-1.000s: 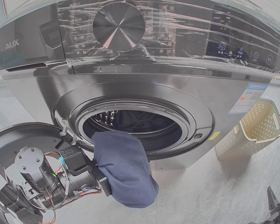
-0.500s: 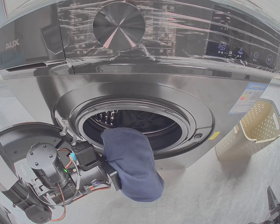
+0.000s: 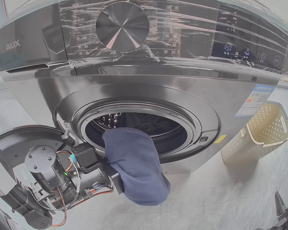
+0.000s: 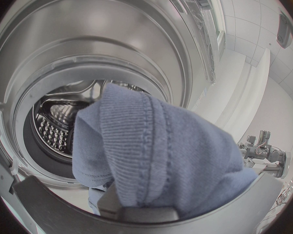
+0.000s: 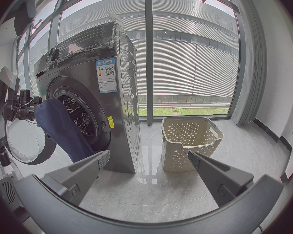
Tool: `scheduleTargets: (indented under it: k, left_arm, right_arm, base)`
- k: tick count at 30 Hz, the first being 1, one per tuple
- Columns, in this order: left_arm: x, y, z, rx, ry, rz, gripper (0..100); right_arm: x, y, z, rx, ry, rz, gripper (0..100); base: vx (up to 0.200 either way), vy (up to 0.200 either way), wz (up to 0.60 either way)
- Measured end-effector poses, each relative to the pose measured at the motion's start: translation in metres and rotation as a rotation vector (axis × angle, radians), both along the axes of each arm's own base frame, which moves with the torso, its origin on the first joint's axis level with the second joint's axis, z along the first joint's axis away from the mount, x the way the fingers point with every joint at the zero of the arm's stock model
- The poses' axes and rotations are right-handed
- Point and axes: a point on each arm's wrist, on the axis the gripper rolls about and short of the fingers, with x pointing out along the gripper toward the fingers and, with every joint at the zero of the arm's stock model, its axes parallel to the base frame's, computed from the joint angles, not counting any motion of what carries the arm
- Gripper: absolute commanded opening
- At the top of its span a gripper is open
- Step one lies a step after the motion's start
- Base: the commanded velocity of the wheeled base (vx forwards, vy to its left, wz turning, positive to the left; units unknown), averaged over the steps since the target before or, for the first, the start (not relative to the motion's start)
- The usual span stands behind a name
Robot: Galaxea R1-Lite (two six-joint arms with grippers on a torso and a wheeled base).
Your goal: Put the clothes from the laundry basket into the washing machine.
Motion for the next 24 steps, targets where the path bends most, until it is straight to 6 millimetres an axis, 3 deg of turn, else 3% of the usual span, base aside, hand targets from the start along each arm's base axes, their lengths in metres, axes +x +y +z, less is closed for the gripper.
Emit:
scheduleTargets:
  k: [24]
  left_arm:
    - [-0.008,0.006,-0.014,0.049,0.055,0.002,0]
  right_arm:
    - [0.000,0.000,0.000,0.000,0.001,0.000,100]
  base:
    - [0.000,0.000,0.00]
